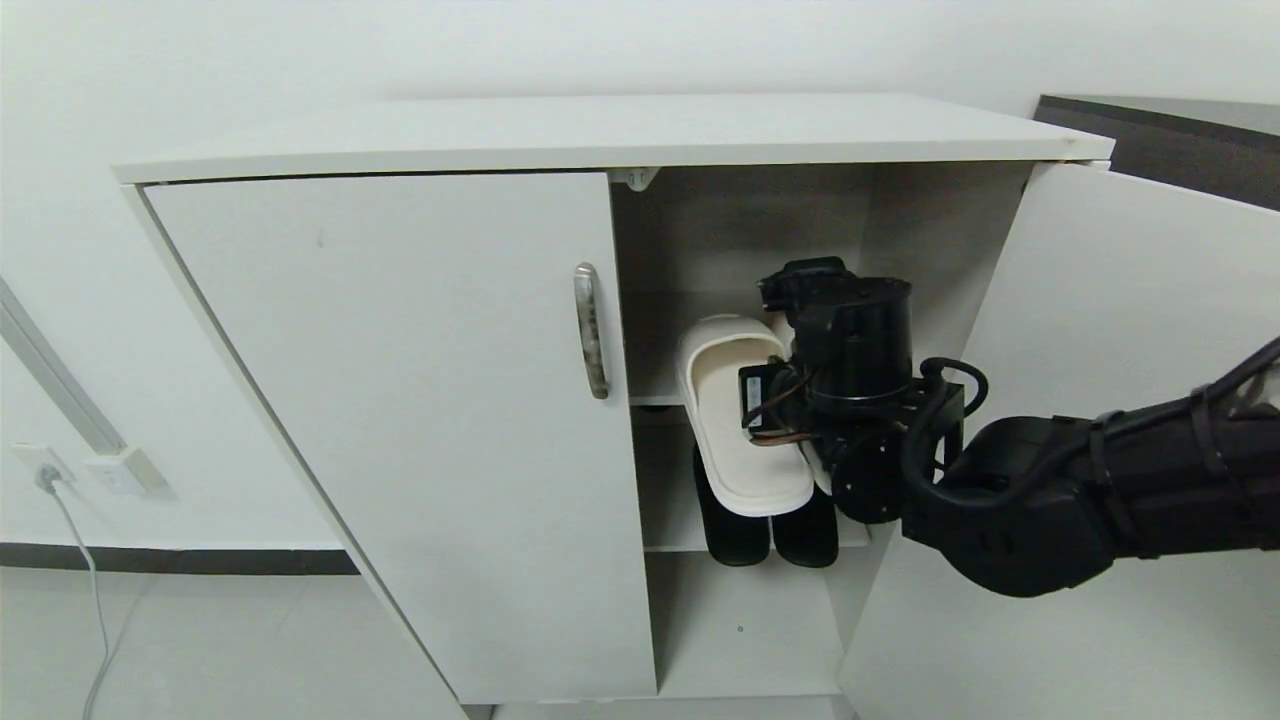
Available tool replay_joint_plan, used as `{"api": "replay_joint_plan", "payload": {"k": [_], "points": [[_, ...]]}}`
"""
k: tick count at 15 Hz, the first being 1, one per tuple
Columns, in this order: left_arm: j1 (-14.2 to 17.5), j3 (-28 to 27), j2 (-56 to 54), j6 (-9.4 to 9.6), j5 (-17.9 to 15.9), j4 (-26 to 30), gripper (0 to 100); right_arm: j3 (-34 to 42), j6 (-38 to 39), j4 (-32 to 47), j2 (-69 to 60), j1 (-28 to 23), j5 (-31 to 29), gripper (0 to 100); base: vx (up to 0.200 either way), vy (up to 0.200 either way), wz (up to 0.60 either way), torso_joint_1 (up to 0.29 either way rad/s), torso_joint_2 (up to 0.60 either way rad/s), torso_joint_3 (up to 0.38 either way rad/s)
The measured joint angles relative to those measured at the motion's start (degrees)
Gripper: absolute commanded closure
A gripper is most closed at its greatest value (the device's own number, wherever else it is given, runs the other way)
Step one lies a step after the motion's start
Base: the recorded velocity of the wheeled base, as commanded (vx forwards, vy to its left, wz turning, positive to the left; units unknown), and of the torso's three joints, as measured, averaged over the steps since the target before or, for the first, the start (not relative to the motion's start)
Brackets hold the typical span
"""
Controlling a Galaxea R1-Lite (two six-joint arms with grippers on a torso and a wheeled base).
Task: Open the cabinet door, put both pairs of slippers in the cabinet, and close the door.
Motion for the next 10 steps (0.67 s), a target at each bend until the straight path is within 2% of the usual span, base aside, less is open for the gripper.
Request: {"api": "replay_joint_plan", "payload": {"k": [6,10], "points": [[0.02,0.01,0.0,-0.02,0.0,0.0,100,-17.01,8.52,21.43,3.89,-3.17,6.07,100,0.0,0.0,0.0,0.0,0.0,0.0],[0.02,0.01,0.0,0.0,0.0,0.0,100,-25.99,8.7,23.95,8.83,-5.6,6.7,100,0.0,0.0,0.0,0.0,0.0,0.0]]}}
